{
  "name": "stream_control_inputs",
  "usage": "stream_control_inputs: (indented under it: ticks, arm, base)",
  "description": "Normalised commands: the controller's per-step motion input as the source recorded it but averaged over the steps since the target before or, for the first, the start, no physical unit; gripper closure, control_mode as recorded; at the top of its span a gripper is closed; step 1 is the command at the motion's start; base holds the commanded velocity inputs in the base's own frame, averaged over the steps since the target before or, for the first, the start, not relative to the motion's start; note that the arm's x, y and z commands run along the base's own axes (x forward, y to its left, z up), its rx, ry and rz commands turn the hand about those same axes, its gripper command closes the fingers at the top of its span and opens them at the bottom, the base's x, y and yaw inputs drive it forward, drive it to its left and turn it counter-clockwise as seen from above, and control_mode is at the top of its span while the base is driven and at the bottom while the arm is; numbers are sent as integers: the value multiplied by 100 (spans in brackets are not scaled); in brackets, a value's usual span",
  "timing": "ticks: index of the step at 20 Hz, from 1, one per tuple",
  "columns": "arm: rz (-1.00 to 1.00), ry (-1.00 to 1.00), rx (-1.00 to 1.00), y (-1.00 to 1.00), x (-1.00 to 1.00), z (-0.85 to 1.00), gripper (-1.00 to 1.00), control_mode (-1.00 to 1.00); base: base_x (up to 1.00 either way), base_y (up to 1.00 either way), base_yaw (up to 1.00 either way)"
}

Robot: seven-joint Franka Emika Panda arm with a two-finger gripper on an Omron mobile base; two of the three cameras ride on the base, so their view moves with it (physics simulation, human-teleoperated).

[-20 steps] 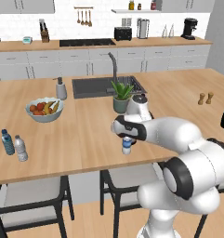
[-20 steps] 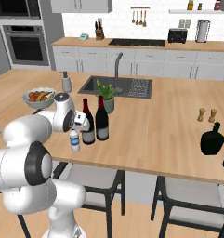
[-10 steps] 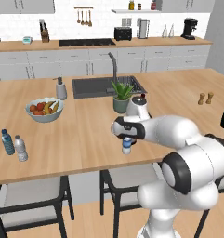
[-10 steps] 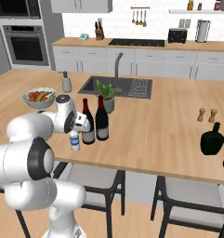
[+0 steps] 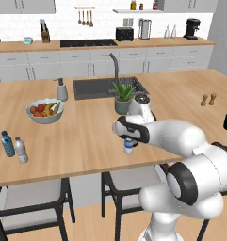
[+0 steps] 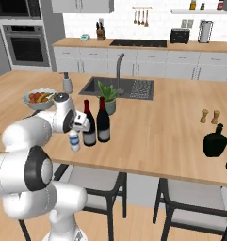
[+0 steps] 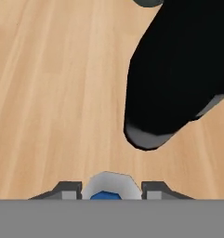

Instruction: Move the plastic bottles in the middle to the plastics group, and the glass bottles in the middle to the glass group.

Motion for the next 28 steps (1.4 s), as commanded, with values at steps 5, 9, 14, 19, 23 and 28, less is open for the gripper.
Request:
stream_control_inputs:
  ticks: [5,9,14,19,23,28]
  arm:
    - [2,-5,0,46,-73,55,100,-100]
    - [14,0,0,99,-36,45,100,-100]
    - [25,0,1,100,-1,47,100,-100]
    - [24,1,4,100,0,54,100,-100]
    - [22,1,1,100,-4,19,100,-100]
    - [18,0,0,100,-8,0,100,-100]
  base:
    - [0,0,0]
    - [0,0,0]
    - [0,0,0]
    - [0,0,0]
    - [0,0,0]
    - [0,0,0]
